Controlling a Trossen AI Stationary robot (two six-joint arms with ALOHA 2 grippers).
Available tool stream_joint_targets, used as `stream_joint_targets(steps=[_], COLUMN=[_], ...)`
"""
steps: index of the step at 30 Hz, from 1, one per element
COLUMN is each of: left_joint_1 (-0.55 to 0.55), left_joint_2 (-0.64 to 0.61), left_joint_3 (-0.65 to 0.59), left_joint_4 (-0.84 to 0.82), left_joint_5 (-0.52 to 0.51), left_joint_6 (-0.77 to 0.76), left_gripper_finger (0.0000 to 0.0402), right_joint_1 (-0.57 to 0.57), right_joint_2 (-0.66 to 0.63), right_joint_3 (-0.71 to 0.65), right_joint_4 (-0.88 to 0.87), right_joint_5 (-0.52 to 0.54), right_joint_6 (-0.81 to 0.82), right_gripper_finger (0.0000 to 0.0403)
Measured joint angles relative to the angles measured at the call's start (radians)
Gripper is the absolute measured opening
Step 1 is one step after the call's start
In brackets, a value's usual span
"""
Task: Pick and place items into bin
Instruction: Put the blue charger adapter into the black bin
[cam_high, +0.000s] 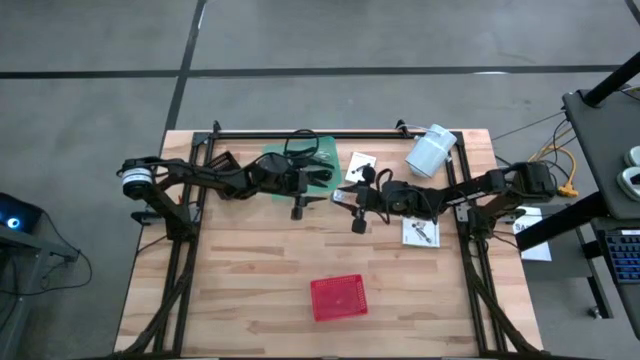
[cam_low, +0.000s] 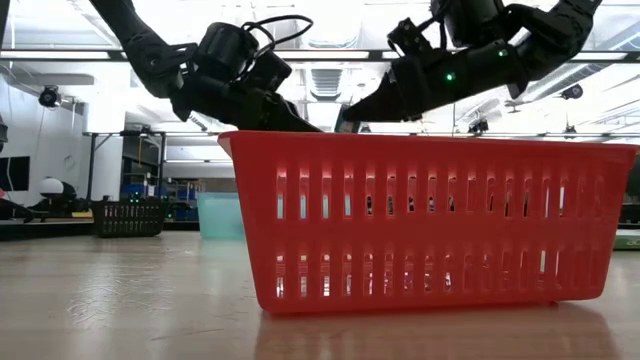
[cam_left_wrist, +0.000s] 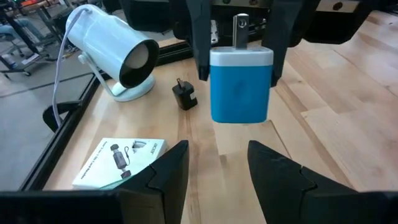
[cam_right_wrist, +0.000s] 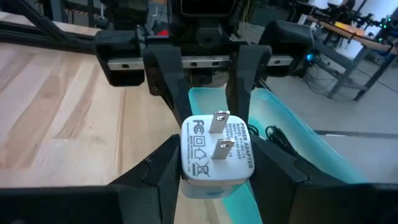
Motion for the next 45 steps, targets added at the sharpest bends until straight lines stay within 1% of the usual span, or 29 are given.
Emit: stream_joint_targets(steps=[4,9,12,20,28,45], left_joint_1=[0.0,0.0,0.0,0.0,-0.001,-0.014], left_joint_2=[0.0,0.0,0.0,0.005,0.073,0.076], left_joint_3=[0.0,0.0,0.0,-0.001,-0.001,0.001], left_joint_4=[0.02,0.023,0.047,0.067,0.203,0.218], left_joint_5=[0.007,0.074,0.093,0.094,0.097,0.091], left_joint_6=[-0.003,-0.003,-0.002,-0.003,-0.004,-0.004], left_gripper_finger=[0.0148,0.0148,0.0148,0.0148,0.0148,0.0148], right_joint_1=[-0.001,-0.001,-0.001,-0.001,-0.001,-0.002], right_joint_2=[0.0,0.0,0.0,0.0,0.005,0.005], right_joint_3=[0.012,0.02,0.021,0.021,0.021,0.022], right_joint_4=[0.0,0.0,0.0,0.0,-0.004,0.005], right_joint_5=[-0.011,-0.013,-0.013,-0.013,-0.005,-0.01], right_joint_6=[-0.013,-0.026,-0.029,-0.028,-0.027,-0.028], right_gripper_finger=[0.0144,0.0144,0.0144,0.0144,0.0144,0.0144])
